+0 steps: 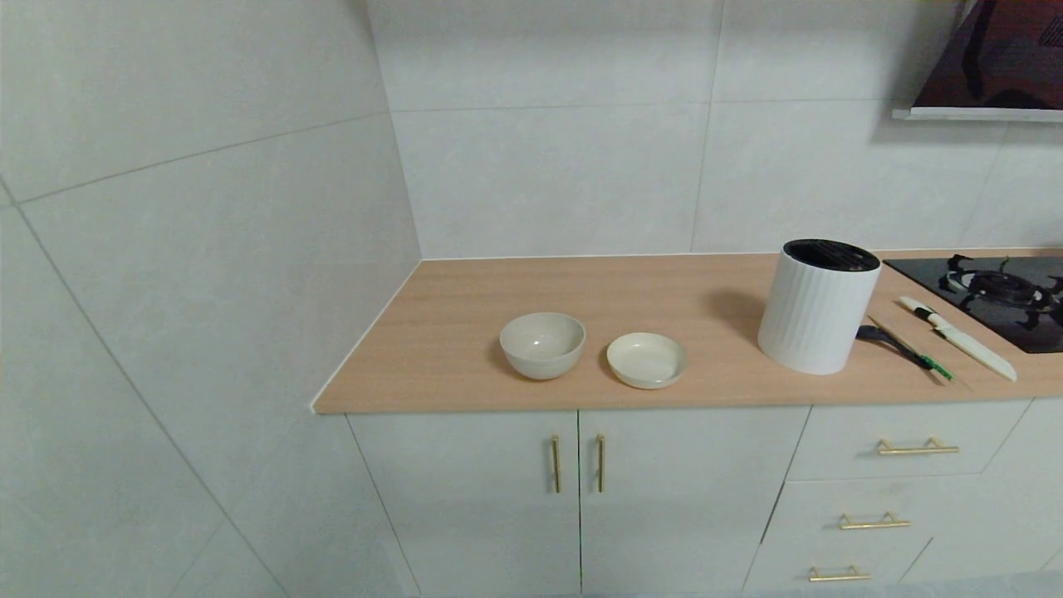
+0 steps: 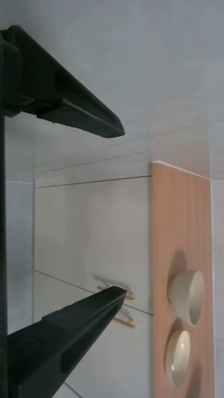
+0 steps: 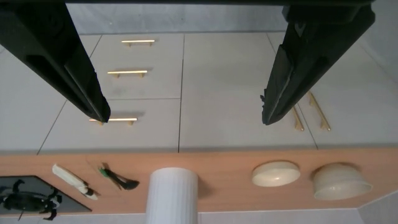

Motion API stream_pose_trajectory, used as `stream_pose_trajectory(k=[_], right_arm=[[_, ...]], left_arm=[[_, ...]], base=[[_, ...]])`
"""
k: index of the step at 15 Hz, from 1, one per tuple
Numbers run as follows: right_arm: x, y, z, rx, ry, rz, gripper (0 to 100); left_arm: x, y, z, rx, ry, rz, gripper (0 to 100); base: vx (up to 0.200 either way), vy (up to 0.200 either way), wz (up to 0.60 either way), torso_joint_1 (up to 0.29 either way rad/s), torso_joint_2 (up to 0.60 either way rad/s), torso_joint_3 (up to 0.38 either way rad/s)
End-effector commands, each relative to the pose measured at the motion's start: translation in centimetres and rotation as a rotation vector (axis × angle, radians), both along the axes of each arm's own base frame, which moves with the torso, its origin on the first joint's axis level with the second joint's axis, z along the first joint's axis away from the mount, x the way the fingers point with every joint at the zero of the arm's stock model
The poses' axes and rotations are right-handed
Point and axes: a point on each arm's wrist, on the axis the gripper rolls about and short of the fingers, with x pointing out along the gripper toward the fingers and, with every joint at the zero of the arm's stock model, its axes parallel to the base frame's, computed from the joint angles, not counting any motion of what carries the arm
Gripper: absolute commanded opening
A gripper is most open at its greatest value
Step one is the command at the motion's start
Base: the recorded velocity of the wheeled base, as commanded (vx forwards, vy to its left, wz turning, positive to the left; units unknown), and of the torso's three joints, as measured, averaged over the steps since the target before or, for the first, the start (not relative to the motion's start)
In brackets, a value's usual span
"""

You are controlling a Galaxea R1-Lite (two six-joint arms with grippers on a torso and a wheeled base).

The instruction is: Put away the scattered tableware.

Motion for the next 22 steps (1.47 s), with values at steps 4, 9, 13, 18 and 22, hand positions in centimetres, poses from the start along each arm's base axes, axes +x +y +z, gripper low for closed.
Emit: stream_pose_trajectory(k=[4,9,13,18,22], right_arm=[[0.0,0.0,0.01,0.0,-0.001,0.0,100],[0.0,0.0,0.0,0.0,0.0,0.0,100],[0.0,0.0,0.0,0.0,0.0,0.0,100],[0.0,0.0,0.0,0.0,0.0,0.0,100],[0.0,0.0,0.0,0.0,0.0,0.0,100]], left_arm=[[0.01,0.0,0.0,0.0,0.002,0.001,100],[0.01,0.0,0.0,0.001,0.002,0.001,100],[0.01,0.0,0.0,0.001,0.002,0.001,100],[0.01,0.0,0.0,0.001,0.002,0.001,100],[0.01,0.0,0.0,0.0,0.002,0.001,100]], base=[[0.0,0.0,0.0,-0.251,0.54,0.286],[0.0,0.0,0.0,-0.241,0.54,0.295],[0.0,0.0,0.0,-0.226,0.52,0.293],[0.0,0.0,0.0,-0.202,0.49,0.282],[0.0,0.0,0.0,-0.182,0.47,0.285]])
